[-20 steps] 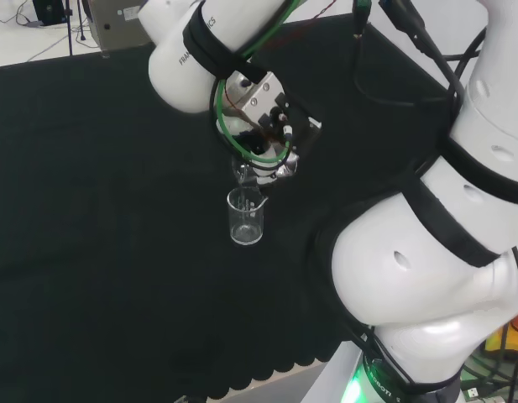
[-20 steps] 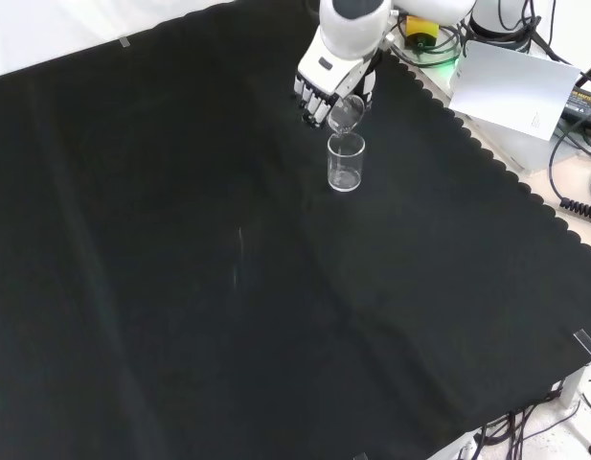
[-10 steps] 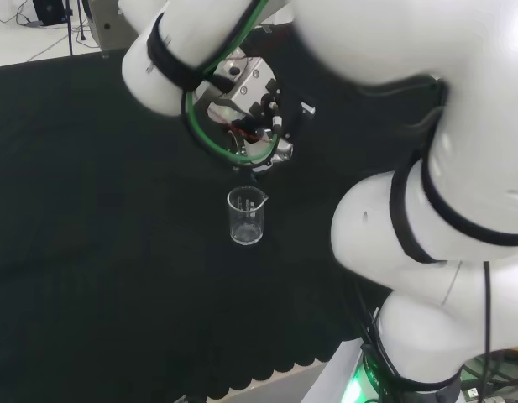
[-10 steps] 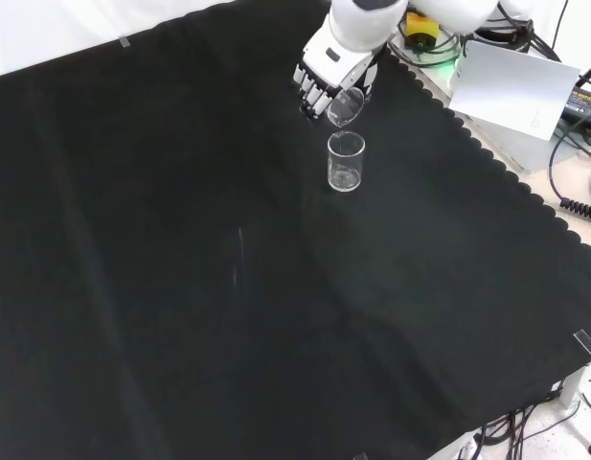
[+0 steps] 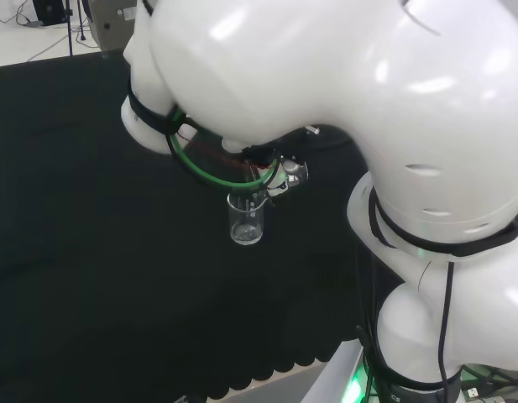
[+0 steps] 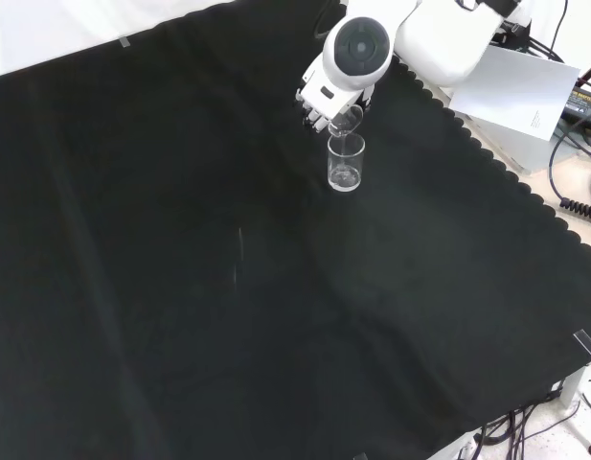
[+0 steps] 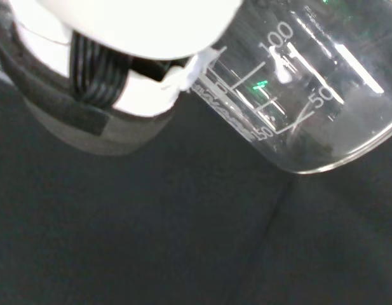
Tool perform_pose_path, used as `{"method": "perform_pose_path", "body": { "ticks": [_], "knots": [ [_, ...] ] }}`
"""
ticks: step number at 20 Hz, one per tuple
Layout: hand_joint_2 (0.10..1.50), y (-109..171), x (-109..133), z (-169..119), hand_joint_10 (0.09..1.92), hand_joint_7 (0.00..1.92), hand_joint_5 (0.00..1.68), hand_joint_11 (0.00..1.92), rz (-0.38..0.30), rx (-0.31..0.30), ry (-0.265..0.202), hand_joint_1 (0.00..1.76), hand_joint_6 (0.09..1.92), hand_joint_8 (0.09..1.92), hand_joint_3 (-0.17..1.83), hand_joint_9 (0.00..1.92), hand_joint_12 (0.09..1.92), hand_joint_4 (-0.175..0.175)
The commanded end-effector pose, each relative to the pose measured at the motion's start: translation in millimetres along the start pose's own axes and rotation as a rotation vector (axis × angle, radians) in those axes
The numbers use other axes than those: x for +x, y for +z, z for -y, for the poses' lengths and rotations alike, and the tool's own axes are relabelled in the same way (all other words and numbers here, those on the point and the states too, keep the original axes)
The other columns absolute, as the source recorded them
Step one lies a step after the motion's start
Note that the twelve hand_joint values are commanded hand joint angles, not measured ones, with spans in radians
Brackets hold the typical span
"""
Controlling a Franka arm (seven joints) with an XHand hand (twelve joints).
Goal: Pour the water from the handheld beaker into the one on the table.
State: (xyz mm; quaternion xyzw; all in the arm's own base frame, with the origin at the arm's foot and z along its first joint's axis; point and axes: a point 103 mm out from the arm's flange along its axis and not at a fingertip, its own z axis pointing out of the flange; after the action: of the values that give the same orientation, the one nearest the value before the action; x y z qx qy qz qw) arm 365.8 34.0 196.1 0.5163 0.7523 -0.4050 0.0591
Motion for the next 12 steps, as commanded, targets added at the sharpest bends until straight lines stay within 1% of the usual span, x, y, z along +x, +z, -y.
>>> {"method": "perform_pose_path", "body": {
  "ticks": [1,5,9,12],
  "knots": [
    [0.75,-3.5,6.3,-1.6,0.13,1.88,1.45,1.53,0.026,-0.005,0.0,1.21,0.22,0.09,0.39,1.92,0.47,-0.121],
    [0.75,-6.6,8.3,-0.8,0.13,1.88,1.45,1.53,0.039,-0.011,0.006,1.21,0.22,0.09,0.39,1.92,0.47,-0.12],
    [0.75,-9.9,10.7,-0.6,0.13,1.88,1.45,1.53,0.072,-0.014,0.013,1.21,0.22,0.09,0.39,1.92,0.47,-0.119],
    [0.75,-11.5,12.0,-0.1,0.12,1.88,1.45,1.53,0.094,-0.002,0.022,1.21,0.23,0.09,0.39,1.92,0.47,-0.113]
  ]
}}
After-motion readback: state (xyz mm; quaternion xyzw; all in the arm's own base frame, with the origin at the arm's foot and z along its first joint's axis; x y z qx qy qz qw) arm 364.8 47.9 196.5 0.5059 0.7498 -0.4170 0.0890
